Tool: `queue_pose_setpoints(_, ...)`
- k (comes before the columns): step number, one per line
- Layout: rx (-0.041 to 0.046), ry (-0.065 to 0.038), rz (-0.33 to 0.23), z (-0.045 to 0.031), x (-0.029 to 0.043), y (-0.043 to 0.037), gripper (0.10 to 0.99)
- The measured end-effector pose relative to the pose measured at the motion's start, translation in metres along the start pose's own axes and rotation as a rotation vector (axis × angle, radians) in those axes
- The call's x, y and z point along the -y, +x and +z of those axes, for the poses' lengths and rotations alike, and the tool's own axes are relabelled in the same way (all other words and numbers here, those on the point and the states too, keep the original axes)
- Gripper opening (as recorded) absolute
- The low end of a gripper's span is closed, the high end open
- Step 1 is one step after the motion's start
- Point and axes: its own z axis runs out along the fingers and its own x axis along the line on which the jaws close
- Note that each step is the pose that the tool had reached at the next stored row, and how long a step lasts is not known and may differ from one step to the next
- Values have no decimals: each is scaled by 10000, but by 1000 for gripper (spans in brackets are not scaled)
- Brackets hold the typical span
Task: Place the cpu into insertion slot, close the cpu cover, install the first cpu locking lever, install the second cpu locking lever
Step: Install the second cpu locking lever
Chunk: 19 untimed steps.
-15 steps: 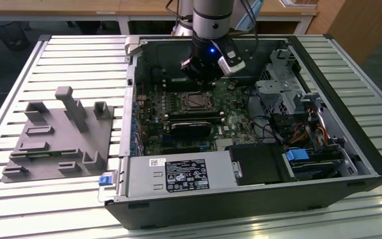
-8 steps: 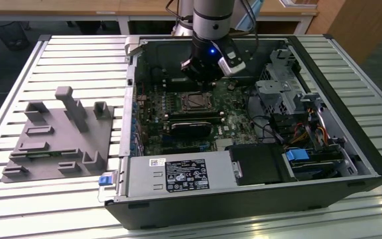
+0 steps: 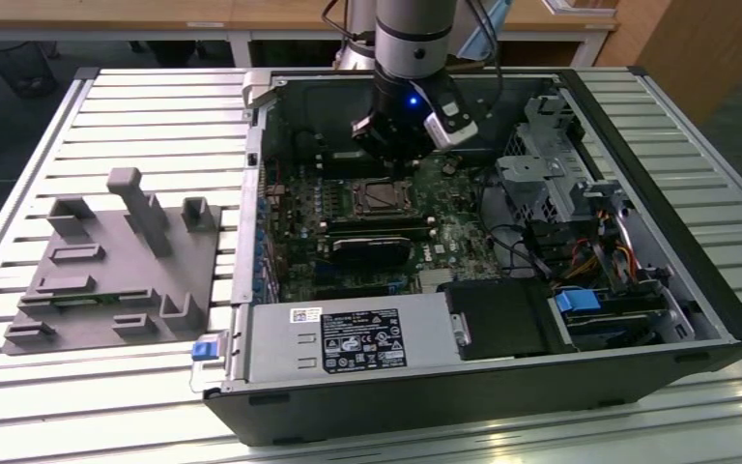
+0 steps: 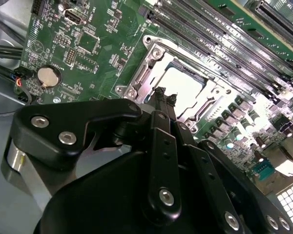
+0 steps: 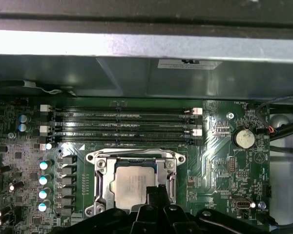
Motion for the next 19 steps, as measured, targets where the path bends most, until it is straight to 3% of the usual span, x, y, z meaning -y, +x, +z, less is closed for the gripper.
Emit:
queue_pose_setpoints(11,-1,-2,-1,-94,13,-4,106)
queue_pose_setpoints(19,-1,0,0,-99,116,-4,106)
